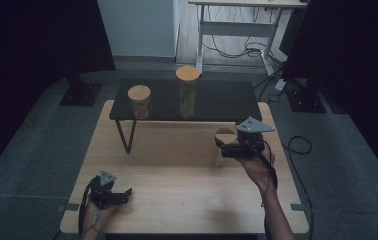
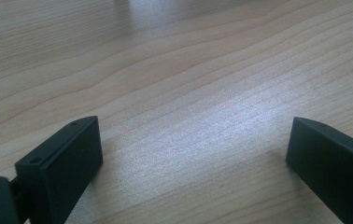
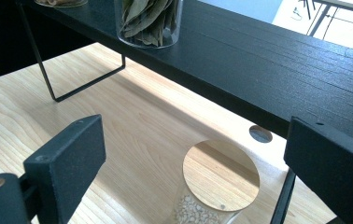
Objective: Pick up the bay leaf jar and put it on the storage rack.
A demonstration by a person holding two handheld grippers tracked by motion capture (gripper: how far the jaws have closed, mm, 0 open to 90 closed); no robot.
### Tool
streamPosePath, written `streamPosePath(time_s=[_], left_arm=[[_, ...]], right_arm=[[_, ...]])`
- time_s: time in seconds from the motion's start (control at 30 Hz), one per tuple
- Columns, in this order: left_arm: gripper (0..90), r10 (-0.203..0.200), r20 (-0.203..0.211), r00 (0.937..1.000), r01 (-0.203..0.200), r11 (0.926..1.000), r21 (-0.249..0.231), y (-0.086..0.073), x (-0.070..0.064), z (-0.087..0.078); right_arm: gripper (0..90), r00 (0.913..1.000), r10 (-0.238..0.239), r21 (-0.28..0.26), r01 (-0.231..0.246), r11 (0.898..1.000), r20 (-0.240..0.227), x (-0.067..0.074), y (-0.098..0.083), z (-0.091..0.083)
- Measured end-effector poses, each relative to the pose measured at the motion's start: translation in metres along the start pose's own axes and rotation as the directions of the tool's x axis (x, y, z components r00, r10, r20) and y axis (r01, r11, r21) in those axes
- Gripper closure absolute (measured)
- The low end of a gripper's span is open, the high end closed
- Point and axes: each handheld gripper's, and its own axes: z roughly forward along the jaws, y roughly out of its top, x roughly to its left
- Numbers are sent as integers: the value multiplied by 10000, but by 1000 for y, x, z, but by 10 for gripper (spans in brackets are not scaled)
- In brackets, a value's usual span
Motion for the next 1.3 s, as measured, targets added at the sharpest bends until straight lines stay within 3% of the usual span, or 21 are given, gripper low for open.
streamPosePath(time_s=[1.3], left_arm=[[33,-18,-9,10000,18,10000,23,0,0,0]], right_arm=[[49,9983,405,-5,-405,9992,418,-8,-41,-24]])
